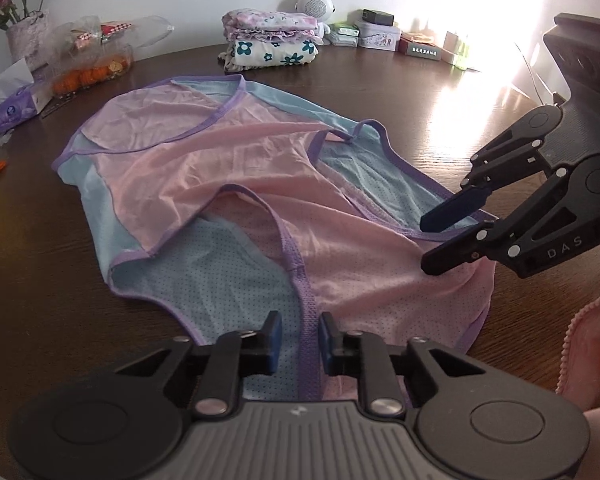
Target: Fold clothes
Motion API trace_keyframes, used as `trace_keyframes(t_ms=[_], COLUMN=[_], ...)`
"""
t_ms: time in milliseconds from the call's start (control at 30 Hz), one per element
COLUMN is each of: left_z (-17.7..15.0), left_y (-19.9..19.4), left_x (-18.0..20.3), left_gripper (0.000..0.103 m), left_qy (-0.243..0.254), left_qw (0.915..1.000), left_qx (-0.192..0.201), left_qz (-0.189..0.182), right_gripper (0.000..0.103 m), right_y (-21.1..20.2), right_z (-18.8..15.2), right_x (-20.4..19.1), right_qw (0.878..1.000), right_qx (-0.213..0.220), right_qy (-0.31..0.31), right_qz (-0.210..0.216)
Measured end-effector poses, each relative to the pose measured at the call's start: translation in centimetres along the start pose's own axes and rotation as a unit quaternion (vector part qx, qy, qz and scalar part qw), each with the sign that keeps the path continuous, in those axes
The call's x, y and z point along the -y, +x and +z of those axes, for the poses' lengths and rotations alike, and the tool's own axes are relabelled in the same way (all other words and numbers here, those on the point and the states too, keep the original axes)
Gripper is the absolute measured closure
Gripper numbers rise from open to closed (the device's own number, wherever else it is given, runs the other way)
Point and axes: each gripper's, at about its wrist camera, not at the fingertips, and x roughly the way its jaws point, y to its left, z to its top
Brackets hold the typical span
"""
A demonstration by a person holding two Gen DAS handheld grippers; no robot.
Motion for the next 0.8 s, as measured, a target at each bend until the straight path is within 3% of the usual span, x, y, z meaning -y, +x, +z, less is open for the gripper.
trace_keyframes(t_ms=[33,233,800], left_z=[0.0,0.0,-2.5], left_y=[0.0,-0.8,-3.1], left_x=[0.1,0.6,1.0], left_gripper=[0.097,0.102,0.103], left_qy=[0.002,0.014,0.001], left_qw=[1.0000,0.9998,0.9998], left_qx=[-0.001,0.006,0.015], left_qz=[0.002,0.008,-0.011], right_gripper=[0.076,0.093,0.094], right_y=[0.0,-0.4,-1.1], right_z=[-0.1,-0.2,-1.6], right_x=[-0.1,-0.5,-1.8], right_qw=[1.000,1.000,1.000], right_qx=[-0.003,-0.007,-0.004], right_qy=[0.000,-0.005,-0.017], right_qz=[-0.003,-0.014,-0.002])
